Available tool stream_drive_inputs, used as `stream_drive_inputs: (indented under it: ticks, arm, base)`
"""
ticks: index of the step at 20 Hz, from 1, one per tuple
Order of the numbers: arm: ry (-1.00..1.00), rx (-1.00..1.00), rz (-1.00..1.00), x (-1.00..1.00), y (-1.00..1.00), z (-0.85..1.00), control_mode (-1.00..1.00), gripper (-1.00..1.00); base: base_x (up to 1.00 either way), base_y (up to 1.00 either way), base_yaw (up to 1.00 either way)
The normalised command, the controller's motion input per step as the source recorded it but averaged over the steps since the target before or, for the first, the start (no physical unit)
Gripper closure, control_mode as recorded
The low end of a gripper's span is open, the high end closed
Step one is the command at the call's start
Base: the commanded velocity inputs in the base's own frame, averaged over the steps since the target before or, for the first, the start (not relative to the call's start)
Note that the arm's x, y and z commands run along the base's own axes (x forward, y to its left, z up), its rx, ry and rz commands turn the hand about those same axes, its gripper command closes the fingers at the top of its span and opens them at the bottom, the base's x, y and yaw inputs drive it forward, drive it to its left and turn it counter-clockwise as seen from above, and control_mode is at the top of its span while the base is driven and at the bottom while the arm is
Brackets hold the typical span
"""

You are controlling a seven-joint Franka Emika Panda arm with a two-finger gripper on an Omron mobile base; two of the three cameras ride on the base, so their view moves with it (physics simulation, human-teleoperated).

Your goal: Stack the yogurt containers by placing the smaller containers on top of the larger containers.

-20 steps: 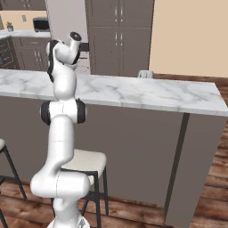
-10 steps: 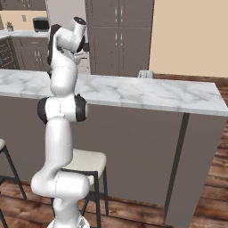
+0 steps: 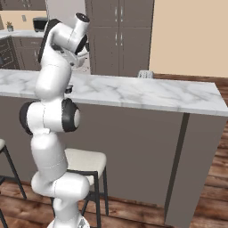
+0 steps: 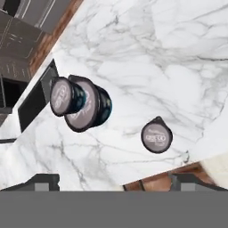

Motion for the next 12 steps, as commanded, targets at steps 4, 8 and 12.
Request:
stream_drive_inputs:
  ticks: [4, 8, 12]
  arm:
    - [-0.24, 0.0, 0.15, -1.0, -0.13, -0.44, -1.0, -1.0]
    - [-0.25, 0.0, 0.19, -1.0, -0.04, -0.47, -1.0, -1.0]
    - [-0.04, 0.05, 0.11, -0.47, 0.0, -0.04, -1.0, -1.0]
  base:
    - [0.0, 0.0, 0.0]
    - [0.0, 0.0, 0.0]
    - [0.0, 0.0, 0.0]
